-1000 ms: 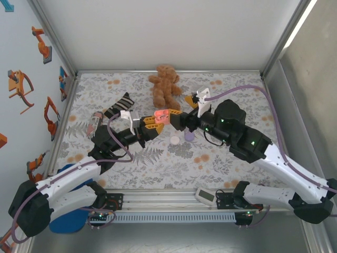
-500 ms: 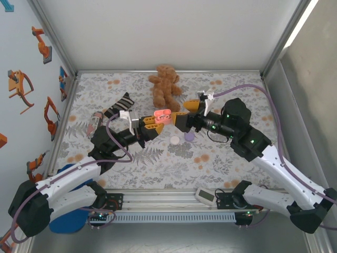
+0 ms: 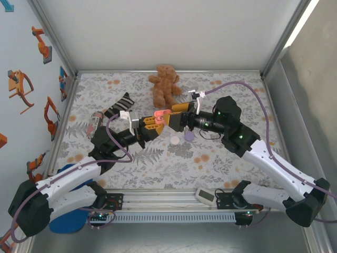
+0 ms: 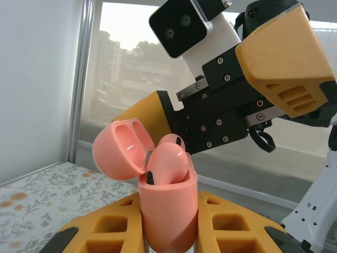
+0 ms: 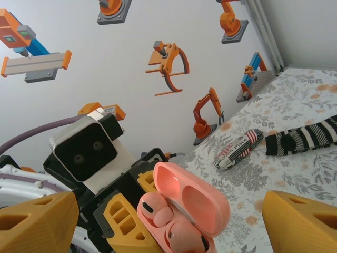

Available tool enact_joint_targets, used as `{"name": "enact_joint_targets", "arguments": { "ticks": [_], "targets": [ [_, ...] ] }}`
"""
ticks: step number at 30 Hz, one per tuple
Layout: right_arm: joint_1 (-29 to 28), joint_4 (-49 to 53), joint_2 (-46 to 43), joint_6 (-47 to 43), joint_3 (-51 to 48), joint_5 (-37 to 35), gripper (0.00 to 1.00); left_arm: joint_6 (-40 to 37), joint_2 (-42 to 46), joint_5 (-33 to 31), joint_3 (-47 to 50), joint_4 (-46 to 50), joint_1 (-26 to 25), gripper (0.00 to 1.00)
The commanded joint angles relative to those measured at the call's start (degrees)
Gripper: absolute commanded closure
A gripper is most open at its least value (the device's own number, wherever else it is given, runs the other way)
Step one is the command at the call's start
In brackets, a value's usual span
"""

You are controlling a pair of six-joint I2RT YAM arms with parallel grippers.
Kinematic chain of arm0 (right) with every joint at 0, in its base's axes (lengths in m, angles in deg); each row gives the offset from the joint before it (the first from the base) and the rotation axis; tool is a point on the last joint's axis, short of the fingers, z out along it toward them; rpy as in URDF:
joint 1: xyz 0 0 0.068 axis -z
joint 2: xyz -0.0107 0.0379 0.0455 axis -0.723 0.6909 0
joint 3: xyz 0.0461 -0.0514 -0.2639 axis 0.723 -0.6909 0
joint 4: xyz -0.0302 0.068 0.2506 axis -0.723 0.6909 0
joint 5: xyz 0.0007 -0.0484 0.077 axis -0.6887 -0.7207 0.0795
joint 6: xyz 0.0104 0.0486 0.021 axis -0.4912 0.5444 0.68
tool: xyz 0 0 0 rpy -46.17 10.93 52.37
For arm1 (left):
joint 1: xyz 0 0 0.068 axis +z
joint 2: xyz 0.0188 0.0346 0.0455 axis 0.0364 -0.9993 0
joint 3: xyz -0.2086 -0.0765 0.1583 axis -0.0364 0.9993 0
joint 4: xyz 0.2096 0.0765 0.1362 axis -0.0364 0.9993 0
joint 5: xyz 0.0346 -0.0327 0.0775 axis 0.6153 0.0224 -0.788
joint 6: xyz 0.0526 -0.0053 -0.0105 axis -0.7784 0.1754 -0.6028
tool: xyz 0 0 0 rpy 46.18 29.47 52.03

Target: Insert the wireless bluetooth earbuds into the charging case

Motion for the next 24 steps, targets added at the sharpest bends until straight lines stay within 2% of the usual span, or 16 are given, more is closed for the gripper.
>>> {"name": "enact_joint_targets", "arguments": {
  "ticks": [1, 24],
  "targets": [
    [0.2, -3.3, 0.7, 2.1, -0.1, 2.6, 0.11, 0.6, 0.1, 1.2, -0.2, -2.8, -0.2, 1.0],
    [0.1, -6.8, 1.2, 3.3, 0.1, 7.7, 0.14, -0.6, -0.6, -0.9, 0.1, -0.8, -0.2, 1.0]
  ]
}}
